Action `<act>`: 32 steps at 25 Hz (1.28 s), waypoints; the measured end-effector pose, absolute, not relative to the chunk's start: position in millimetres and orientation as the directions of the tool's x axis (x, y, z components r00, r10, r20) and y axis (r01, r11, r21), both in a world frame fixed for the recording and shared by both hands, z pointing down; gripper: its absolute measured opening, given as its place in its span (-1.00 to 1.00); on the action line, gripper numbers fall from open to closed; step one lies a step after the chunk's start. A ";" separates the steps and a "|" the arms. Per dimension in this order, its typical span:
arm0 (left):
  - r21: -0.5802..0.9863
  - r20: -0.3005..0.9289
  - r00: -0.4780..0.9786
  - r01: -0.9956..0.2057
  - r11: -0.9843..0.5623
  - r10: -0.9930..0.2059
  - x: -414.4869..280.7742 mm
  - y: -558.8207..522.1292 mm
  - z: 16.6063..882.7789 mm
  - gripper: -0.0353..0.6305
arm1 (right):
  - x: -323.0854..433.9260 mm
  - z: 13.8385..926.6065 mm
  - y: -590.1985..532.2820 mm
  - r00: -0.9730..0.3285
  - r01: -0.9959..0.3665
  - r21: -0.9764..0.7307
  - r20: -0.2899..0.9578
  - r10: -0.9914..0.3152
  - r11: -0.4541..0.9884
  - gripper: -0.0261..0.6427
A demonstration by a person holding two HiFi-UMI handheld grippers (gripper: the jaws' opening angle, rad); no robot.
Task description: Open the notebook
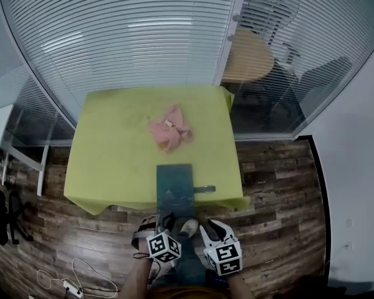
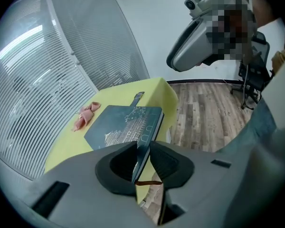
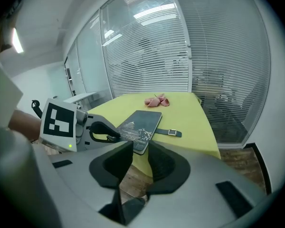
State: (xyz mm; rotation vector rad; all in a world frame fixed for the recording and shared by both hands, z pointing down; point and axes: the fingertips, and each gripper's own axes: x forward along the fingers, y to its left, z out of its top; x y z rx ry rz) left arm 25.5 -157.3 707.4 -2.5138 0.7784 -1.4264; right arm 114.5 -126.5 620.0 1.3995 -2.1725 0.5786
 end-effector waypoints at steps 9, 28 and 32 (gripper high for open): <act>-0.373 0.730 0.424 -0.411 -0.832 -0.536 26.6 -155.0 695.1 -0.66 | 116.9 618.2 -122.9 -0.356 -0.920 -0.091 0.595 -0.720 0.380 -0.60; -0.197 0.608 0.503 -0.655 -0.730 -0.615 -3.0 -155.9 659.8 -0.74 | 94.7 608.2 -125.9 -0.400 -0.912 -0.163 0.552 -0.731 0.376 -0.63; -0.103 0.588 0.526 -0.705 -0.702 -0.615 -12.0 -155.9 656.0 -0.74 | 91.1 609.2 -123.4 -0.400 -0.912 -0.164 0.553 -0.731 0.375 -0.63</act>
